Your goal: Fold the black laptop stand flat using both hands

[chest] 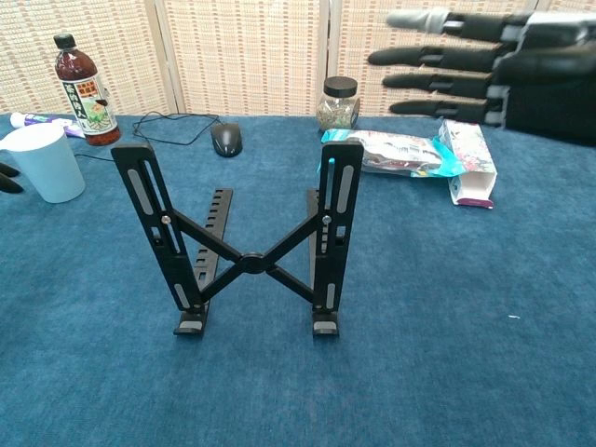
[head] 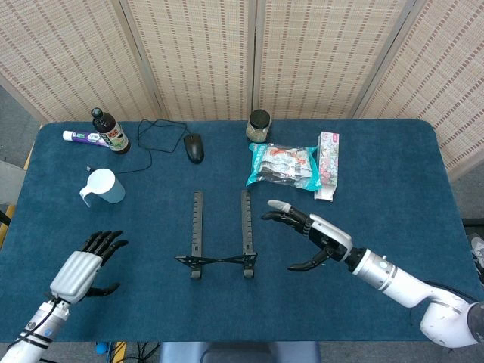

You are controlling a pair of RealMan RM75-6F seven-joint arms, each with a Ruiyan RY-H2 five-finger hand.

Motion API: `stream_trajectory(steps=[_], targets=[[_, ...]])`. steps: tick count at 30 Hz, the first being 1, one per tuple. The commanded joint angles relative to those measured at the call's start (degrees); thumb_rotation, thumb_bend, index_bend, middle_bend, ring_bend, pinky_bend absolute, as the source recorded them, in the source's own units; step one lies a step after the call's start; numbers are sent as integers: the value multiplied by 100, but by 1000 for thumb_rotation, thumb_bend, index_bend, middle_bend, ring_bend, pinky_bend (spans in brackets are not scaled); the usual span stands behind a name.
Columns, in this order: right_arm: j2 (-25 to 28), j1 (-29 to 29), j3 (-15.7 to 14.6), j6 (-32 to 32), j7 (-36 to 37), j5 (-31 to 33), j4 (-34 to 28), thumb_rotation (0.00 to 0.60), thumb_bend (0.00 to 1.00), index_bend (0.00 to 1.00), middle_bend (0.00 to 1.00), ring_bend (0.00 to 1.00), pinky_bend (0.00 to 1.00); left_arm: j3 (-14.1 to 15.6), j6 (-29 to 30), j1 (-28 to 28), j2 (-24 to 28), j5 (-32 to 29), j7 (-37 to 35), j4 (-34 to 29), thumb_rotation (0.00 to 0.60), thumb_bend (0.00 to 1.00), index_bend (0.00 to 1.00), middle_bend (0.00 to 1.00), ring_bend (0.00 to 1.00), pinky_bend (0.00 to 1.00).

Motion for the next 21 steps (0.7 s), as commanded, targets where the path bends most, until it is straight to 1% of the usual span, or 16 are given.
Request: stream_trajectory(steps=[1,6,12,17,21], targets=[[240,-153,24,122,-155,21,-201,600,0,0,177,5,25,-50,-603,-506,-32,7,-474,145,600,172,168,43,13,19],[394,-287,41,142,-198,0,-324,600,0,0,177,5,25,-80,-1198,-1024,-237,33,-1068,342,600,172,188,48,13,20],[447,-404,47,108,-171,-63,-341,600,0,0,177,5,25,-66,-1635,-1450,-554,31,-1300,527,600,172,188,48,13,18],[435,-498,61,114,-97,-111,-281,600,0,0,177,5,25,9,-1823,-1664,-862,25,-1480,745,600,171,188,49,13,20],[429,-554,77,128,-46,-150,-233,600,0,0,177,5,25,74,-1822,-1734,-1061,19,-1633,857,600,171,188,49,13,19]])
